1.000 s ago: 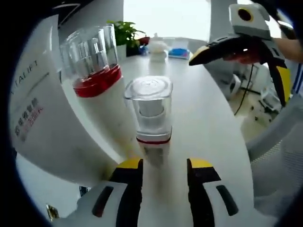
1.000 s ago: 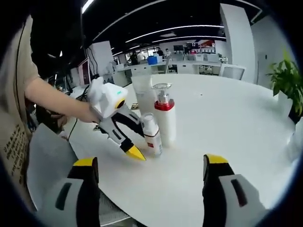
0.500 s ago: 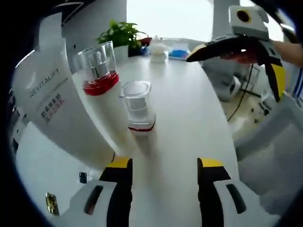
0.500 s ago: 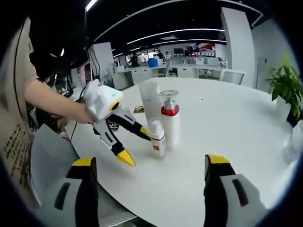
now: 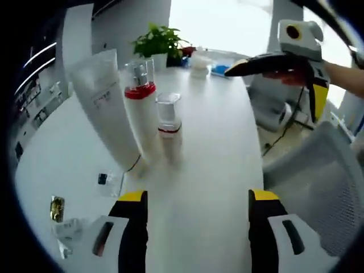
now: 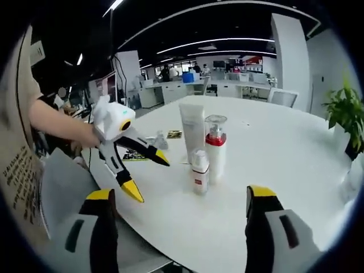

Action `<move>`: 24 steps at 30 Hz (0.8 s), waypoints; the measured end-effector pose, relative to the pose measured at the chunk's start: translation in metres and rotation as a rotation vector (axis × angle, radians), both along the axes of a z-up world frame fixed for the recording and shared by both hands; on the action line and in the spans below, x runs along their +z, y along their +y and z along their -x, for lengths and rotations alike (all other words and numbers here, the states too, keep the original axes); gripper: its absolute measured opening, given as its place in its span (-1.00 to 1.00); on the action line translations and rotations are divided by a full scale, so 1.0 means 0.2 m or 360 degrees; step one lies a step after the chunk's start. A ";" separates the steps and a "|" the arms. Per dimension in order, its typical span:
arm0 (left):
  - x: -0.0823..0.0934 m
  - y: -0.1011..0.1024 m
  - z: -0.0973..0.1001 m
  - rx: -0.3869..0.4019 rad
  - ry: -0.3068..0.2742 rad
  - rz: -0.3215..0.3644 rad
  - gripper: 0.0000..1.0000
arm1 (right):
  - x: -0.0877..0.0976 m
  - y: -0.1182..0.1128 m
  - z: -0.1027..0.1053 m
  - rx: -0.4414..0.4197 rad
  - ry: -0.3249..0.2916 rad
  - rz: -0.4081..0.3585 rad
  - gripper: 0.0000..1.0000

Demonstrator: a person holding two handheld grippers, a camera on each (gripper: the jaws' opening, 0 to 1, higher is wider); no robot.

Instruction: Arrange the skincare products in the storage area until every visible bottle or jar stands upright without overlapping.

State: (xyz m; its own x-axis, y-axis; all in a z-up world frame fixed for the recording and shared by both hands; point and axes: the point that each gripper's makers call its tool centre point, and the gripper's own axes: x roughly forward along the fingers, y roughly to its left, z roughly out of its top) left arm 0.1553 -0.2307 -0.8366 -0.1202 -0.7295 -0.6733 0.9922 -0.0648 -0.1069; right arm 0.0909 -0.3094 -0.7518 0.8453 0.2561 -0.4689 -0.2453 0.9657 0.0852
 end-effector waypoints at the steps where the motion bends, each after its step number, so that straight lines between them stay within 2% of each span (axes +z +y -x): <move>1: 0.00 0.02 0.00 0.0030 0.0017 0.0002 0.41 | 0.00 0.01 0.00 0.0006 0.0002 0.0003 0.89; 7: 0.03 0.15 0.00 0.0155 0.0069 -0.0001 0.53 | 0.00 0.05 0.03 0.0030 0.0008 0.0009 0.89; 24: 0.17 0.54 -0.02 0.0589 0.0237 0.0126 0.70 | 0.00 0.18 0.08 0.0092 0.0021 0.0000 0.88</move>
